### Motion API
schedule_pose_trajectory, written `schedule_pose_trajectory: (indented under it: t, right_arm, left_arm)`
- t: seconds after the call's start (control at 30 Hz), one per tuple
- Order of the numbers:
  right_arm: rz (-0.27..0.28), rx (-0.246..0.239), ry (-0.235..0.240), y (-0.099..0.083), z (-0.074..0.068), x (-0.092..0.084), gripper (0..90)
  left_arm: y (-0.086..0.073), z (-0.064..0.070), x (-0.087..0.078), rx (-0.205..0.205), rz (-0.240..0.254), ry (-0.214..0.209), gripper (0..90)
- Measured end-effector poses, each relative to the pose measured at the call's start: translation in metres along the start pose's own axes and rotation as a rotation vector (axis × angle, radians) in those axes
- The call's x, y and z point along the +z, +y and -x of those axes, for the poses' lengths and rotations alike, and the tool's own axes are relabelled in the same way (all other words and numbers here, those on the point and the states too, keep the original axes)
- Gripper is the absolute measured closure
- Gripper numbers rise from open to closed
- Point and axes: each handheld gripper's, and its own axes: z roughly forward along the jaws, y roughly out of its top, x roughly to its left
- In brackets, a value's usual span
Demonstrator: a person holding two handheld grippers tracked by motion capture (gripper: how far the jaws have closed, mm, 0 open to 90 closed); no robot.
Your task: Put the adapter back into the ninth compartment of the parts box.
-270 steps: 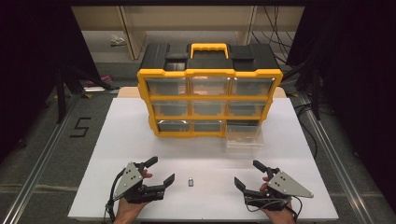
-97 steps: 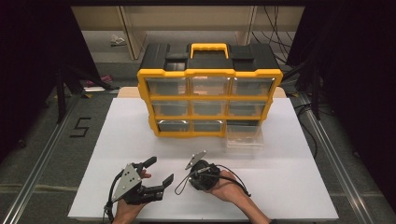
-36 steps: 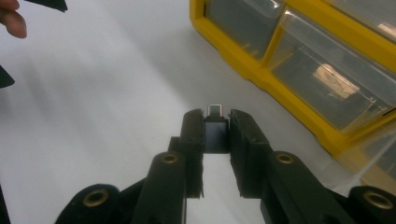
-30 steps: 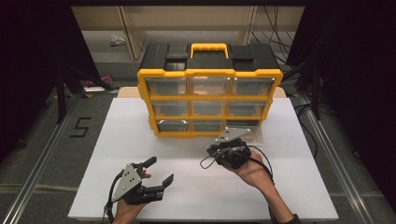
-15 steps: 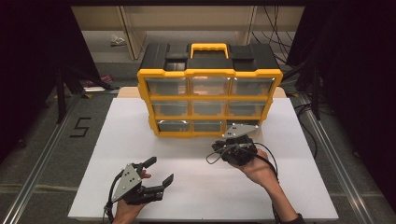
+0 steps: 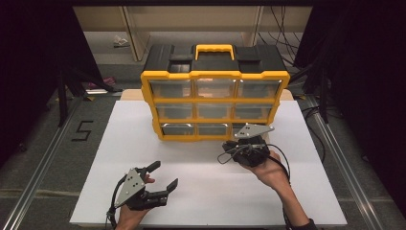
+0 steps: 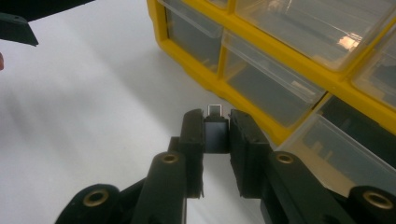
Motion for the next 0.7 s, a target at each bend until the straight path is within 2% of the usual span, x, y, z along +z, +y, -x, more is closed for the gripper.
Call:
schedule_pose_trajectory:
  t: [0.7]
  right_arm:
    - [0.006,0.028,-0.034,-0.003,0.014,-0.006,76.3]
  left_arm:
    - [0.000,0.000,0.000,-0.001,0.000,0.000,17.8]
